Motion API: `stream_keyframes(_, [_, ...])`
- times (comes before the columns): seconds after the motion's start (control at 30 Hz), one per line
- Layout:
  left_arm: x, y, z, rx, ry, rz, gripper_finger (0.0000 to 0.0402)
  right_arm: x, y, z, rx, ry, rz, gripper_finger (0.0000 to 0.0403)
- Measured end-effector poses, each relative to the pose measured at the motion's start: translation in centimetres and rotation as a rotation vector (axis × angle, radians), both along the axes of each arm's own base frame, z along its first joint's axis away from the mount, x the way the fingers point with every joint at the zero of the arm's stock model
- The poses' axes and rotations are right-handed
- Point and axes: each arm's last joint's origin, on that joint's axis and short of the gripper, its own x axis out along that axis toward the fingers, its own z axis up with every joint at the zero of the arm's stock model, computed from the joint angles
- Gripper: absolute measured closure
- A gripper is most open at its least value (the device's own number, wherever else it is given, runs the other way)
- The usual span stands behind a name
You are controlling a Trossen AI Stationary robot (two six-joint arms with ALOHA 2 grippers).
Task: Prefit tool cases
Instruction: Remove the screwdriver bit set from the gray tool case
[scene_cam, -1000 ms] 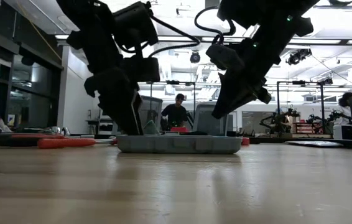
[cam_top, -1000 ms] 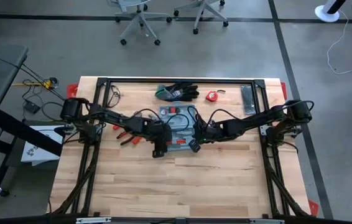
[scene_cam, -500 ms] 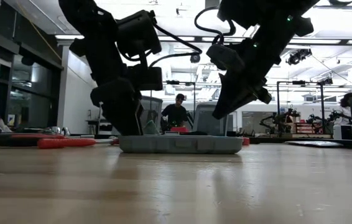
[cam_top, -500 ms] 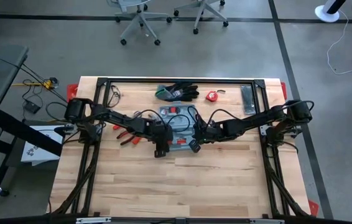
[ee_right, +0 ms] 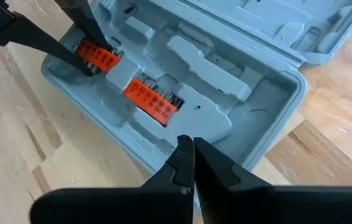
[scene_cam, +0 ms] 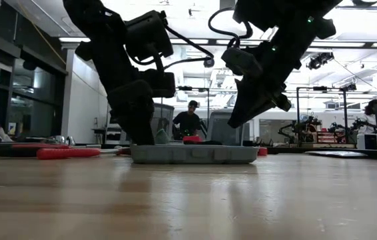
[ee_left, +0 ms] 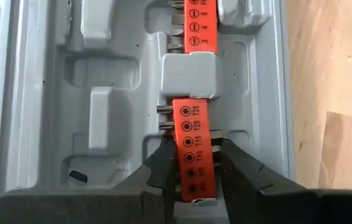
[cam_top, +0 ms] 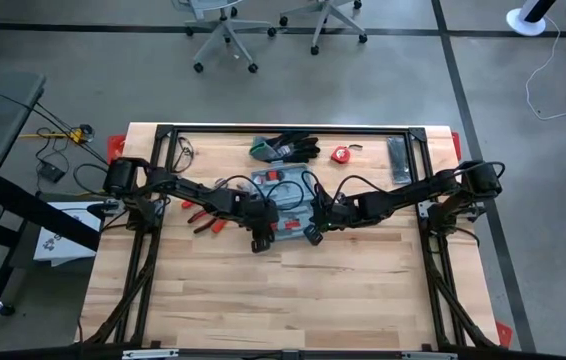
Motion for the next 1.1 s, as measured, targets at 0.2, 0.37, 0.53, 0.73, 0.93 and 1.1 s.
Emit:
stream_keyframes(0.2, [0.8, 0.0, 1.1, 0.004, 0.001, -0.002, 0.0323, -0.1, 0.0, -0.1, -0.002, 0.012, 0.0, 0.0403])
stream_keyframes(0.37, [1.9, 0.0, 2.6, 0.016, -0.032, -0.024, 0.0323, -0.2, 0.0, -0.1, -0.003, 0.024, 0.0, 0.0403])
stream_keyframes(0.53, [2.6, 0.0, 3.6, 0.031, -0.062, -0.036, 0.0323, -0.2, 0.0, -0.1, -0.003, 0.023, 0.0, 0.0403])
stream_keyframes(0.73, [2.7, 0.0, 3.7, 0.047, -0.071, -0.035, 0.0323, -0.1, 0.0, -0.4, -0.013, 0.035, 0.014, 0.0403])
stream_keyframes(0.93, [2.6, 0.0, 3.7, 0.05, -0.065, -0.037, 0.0323, 0.6, 0.2, -2.9, 0.015, 0.09, 0.015, 0.0403])
stream_keyframes(1.1, [2.9, 0.0, 4.1, 0.051, -0.095, -0.035, 0.0323, 1.3, 0.7, -4.4, 0.069, 0.092, 0.02, 0.0403])
